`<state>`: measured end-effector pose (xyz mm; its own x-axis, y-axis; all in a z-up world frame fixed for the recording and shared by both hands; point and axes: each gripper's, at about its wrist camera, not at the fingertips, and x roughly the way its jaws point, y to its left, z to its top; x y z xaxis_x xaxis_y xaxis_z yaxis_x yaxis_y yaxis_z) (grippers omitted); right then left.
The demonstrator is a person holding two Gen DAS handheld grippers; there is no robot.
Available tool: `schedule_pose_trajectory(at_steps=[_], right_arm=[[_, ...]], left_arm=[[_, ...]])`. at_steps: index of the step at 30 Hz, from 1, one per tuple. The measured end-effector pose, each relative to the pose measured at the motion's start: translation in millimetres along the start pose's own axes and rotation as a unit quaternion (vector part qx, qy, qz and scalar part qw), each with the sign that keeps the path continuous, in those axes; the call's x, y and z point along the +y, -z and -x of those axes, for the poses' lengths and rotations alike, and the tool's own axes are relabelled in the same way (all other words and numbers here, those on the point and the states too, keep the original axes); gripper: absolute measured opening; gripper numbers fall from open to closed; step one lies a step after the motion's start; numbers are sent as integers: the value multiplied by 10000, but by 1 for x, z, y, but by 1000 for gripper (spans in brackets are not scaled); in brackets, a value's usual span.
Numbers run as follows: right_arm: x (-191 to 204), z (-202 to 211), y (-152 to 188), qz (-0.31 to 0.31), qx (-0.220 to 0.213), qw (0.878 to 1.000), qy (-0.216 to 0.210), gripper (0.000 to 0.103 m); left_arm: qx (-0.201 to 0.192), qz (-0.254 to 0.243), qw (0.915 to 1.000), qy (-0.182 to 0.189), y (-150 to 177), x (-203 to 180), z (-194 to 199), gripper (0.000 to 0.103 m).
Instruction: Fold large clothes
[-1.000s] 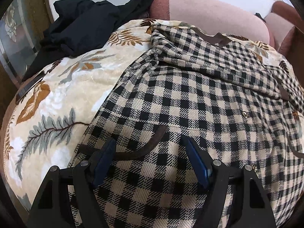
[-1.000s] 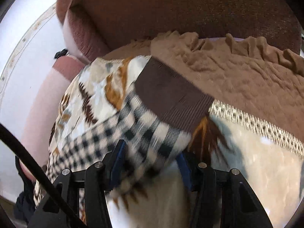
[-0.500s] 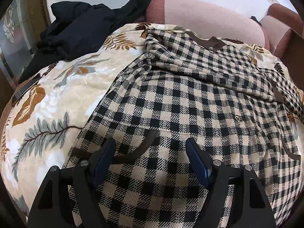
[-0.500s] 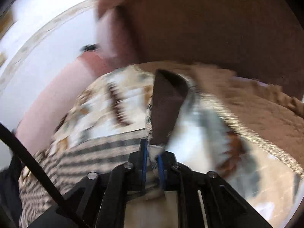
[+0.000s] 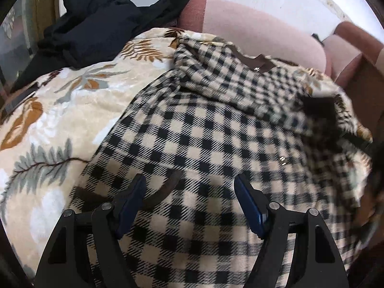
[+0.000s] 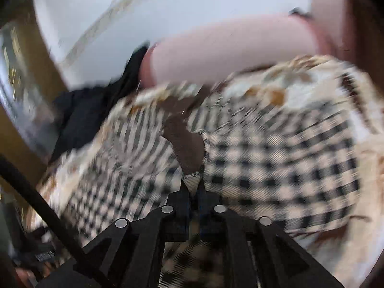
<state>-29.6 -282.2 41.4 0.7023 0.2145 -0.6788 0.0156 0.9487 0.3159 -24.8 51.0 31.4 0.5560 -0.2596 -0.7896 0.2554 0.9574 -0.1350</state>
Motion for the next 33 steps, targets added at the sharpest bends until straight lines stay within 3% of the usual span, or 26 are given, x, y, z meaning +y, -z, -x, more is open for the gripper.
schedule_pose_trajectory(at_steps=[2, 5, 8, 10, 14, 19, 20, 21, 22, 24, 28, 31, 33], right_arm=[[3, -17, 6, -26, 274, 9993, -255, 34], [4, -10, 9, -114, 363, 9967, -721, 38], [-2, 18, -3, -207, 44, 9951, -968, 47], [-16, 35, -9, -460, -212, 9952, -843, 56], [-52, 58, -14, -920, -568, 9936, -340, 57], [-84, 73, -19, -1446, -742, 9865, -201, 57], [-87, 77, -20, -1488, -762, 9857, -196, 57], [-90, 79, -21, -1534, -782, 9849, -189, 57], [-93, 81, -21, -1583, -794, 9840, -168, 57], [-99, 82, -24, -1675, -801, 9825, -137, 57], [-103, 78, -24, -1731, -760, 9820, -33, 57], [-102, 75, -25, -1690, -763, 9827, -22, 57], [-101, 77, -25, -1636, -792, 9833, 7, 57]], left_arm=[[10, 27, 9999, 148, -6, -3, 3, 74], [-128, 89, 9988, 463, -19, -13, 14, 74], [-199, 4, 9975, 684, -31, -35, 17, 75], [-147, 47, 9952, 968, -42, -54, 9, 75], [54, -121, 9927, 1201, -61, -101, -22, 75], [534, -337, 9890, 1335, -78, -149, -72, 74], [610, -398, 9878, 1377, -79, -157, -78, 62], [707, -495, 9866, 1387, -79, -166, -84, 40], [813, -596, 9854, 1375, -78, -173, -89, 31], [835, -761, 9856, 1256, -77, -183, -92, 3], [629, -995, 9883, 966, -82, -186, -83, 3], [349, -839, 9909, 991, -101, -166, -60, 3], [13, -732, 9943, 774, -120, -144, -41, 3]])
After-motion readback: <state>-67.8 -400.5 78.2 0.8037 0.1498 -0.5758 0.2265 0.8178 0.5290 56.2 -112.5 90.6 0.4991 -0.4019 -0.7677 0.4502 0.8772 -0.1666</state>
